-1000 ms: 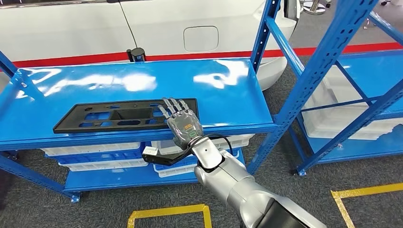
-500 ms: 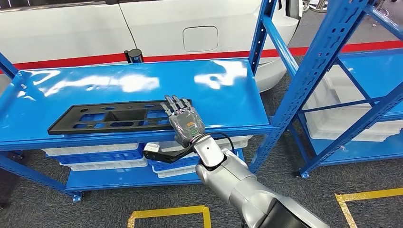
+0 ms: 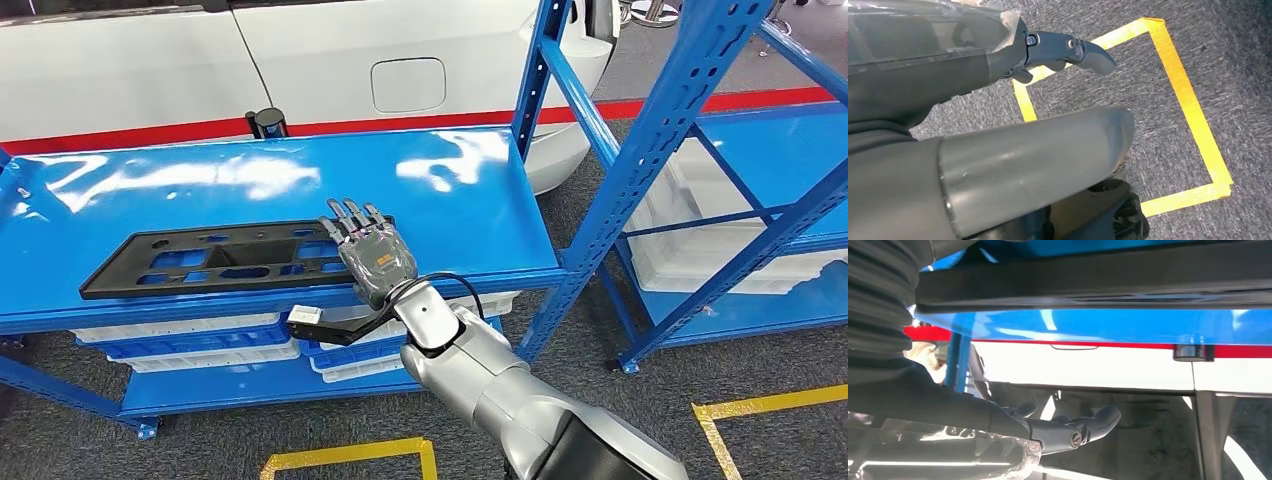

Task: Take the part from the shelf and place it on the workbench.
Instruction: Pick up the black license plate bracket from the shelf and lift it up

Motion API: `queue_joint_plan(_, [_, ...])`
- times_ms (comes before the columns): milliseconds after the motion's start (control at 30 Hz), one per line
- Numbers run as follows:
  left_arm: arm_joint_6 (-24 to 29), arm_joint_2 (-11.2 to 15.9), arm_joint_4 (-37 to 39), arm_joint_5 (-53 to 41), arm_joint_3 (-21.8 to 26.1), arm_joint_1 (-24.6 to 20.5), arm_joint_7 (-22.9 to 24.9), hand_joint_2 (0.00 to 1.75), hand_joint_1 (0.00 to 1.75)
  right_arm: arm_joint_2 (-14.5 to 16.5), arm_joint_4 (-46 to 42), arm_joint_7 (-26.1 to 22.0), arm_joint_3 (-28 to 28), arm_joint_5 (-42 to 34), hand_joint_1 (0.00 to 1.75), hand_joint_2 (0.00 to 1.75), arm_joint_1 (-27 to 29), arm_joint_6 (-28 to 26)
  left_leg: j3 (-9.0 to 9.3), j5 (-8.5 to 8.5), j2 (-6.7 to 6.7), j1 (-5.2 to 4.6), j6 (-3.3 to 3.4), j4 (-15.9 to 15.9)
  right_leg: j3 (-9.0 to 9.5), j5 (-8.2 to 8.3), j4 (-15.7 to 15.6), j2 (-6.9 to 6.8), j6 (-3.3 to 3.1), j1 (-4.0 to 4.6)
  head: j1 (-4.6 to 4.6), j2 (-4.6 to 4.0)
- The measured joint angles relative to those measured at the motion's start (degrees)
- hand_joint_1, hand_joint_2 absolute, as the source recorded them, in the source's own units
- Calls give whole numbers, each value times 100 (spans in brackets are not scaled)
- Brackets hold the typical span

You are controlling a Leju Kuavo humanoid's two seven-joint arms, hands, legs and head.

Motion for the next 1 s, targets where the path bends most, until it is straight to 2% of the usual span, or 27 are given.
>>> queue_joint_plan(33, [0, -3, 0, 1, 2, 0, -2, 0, 0, -3, -8, 0, 10, -17, 0, 175, -9, 4, 20, 15, 3, 11, 36, -29, -91, -85, 174, -3, 11, -1, 20, 0])
queue_joint_plan(67, [-1, -5, 0, 1, 2, -1, -4, 0, 0, -8, -15, 0, 22, -35, 0, 175, -15, 14, 38, 25, 7, 22, 67, -53, -249, -216, 478, -6, 10, -3, 46, 0])
queue_joint_plan(133, [-4, -5, 0, 1, 3, -2, -6, 0, 0, -18, -15, 1, 53, -66, 0, 175, -5, 39, 43, 19, 7, 12, 93, -56, -695, -511, 1330, -8, 5, -18, 96, 0])
queue_joint_plan(167, [-6, -5, 0, 1, 4, 1, -6, 0, 0, -21, -14, 2, 68, -78, 0, 175, 10, 48, 45, 13, 4, 10, 94, -54, -851, -565, 1590, -8, 30, -24, 111, 0])
queue_joint_plan(200, [-8, -6, 0, 1, 4, 4, -6, 0, 0, -22, -13, 4, 80, -87, 0, 175, 22, 51, 49, 7, -2, 9, 91, -53, -913, -543, 1665, -8, 69, -30, 122, 0])
queue_joint_plan(233, [-9, -9, 0, 1, 5, 6, -6, 0, 0, -22, -13, 5, 88, -93, 0, 175, 27, 50, 56, 1, -8, 9, 85, -51, -868, -452, 1531, -9, 113, -38, 132, 0])
queue_joint_plan(300, [-13, -18, 0, 1, 5, 6, -6, 0, 0, -17, -13, 7, 98, -103, 0, 175, 25, 48, 82, -20, -22, 9, 55, -46, -500, -134, 753, -20, 189, -66, 155, 0])
queue_joint_plan(367, [-17, -24, 0, 1, 5, 5, -6, 0, 0, -10, -13, 7, 112, -109, 0, 175, 18, 46, 99, -61, -30, -13, -8, -27, -166, 108, 83, -31, 174, -75, 170, 0])
queue_joint_plan(400, [-17, -27, 0, 1, 5, 6, -6, 0, 0, -9, -13, 7, 118, -109, 0, 175, 15, 46, 103, -78, -28, -17, -43, -21, -105, 146, -40, -32, 132, -69, 165, 0])
queue_joint_plan(500, [-17, -34, 0, 0, 5, 4, -6, 0, 0, -3, -13, 8, 126, -110, 0, 175, 10, 44, 119, -113, -11, 17, -138, -16, -81, 164, -65, -19, -4, -77, 141, 0])
queue_joint_plan(567, [-16, -36, 0, -1, 5, 1, -6, 0, 0, 3, -14, 9, 130, -111, 0, 175, 5, 42, 41, -269, -2, 37, -183, 204, -36, 175, -99, -17, -77, -112, 104, 0])
queue_joint_plan(600, [-16, -35, 0, 0, 5, 1, -6, 0, 0, 4, -14, 9, 132, -111, 0, 175, 4, 42, -70, -414, -1, 46, -198, 453, -20, 172, -107, -18, -104, -120, 71, 0])
queue_joint_plan(667, [-16, -35, 0, 0, 6, 6, -6, 0, 0, 1, -13, 9, 138, -111, 0, 175, 8, 42, -436, -758, 0, 48, -229, 1170, -10, 158, -106, -20, -136, -108, 17, 0])
queue_joint_plan(700, [-16, -34, 0, 0, 7, 11, -6, 0, 0, -1, -13, 9, 142, -111, 0, 175, 13, 42, -612, -857, 1, 49, -239, 1475, -8, 153, -105, -19, -140, -101, 7, 0])
queue_joint_plan(733, [-16, -34, 0, 0, 7, 16, -6, 0, 0, -2, -13, 9, 147, -111, 0, 175, 18, 42, -728, -865, 1, 49, -241, 1645, -6, 149, -104, -17, -143, -94, 3, 0])
queue_joint_plan(767, [-16, -34, 0, 0, 7, 20, -6, 0, 0, -3, -13, 9, 151, -111, 0, 175, 20, 42, -739, -761, 2, 49, -237, 1603, 3, 145, -103, -14, -145, -90, -4, 0])
queue_joint_plan(800, [-16, -33, 0, 0, 8, 22, -6, 0, 0, -2, -13, 9, 155, -111, 0, 175, 20, 42, -627, -561, 3, 49, -225, 1330, 17, 138, -103, -9, -141, -89, -10, 0])
queue_joint_plan(867, [-16, -30, 0, 0, 9, 19, -6, 0, 0, 1, -13, 9, 159, -111, 0, 175, 16, 42, -237, -152, 7, 38, -189, 511, 48, 114, -99, -1, -115, -67, -32, 0])
queue_joint_plan(900, [-16, -29, 0, -1, 9, 17, -6, 0, 0, 1, -13, 9, 160, -111, 0, 175, 13, 42, -92, -41, 5, 26, -163, 210, 54, 101, -97, 2, -93, -49, -34, 0])
queue_joint_plan(933, [-15, -28, 0, -1, 9, 15, -6, 0, 0, 0, -13, 9, 162, -111, 0, 175, 12, 42, -20, -4, 2, 10, -134, 55, 54, 92, -96, 4, -66, -33, -30, 0])
queue_joint_plan(1000, [-15, -28, 0, -1, 9, 15, -6, 0, 0, -3, -13, 9, 167, -111, 0, 175, 10, 42, -16, -12, -5, -20, -64, 22, 50, 83, -108, 4, 0, -25, -10, 0])
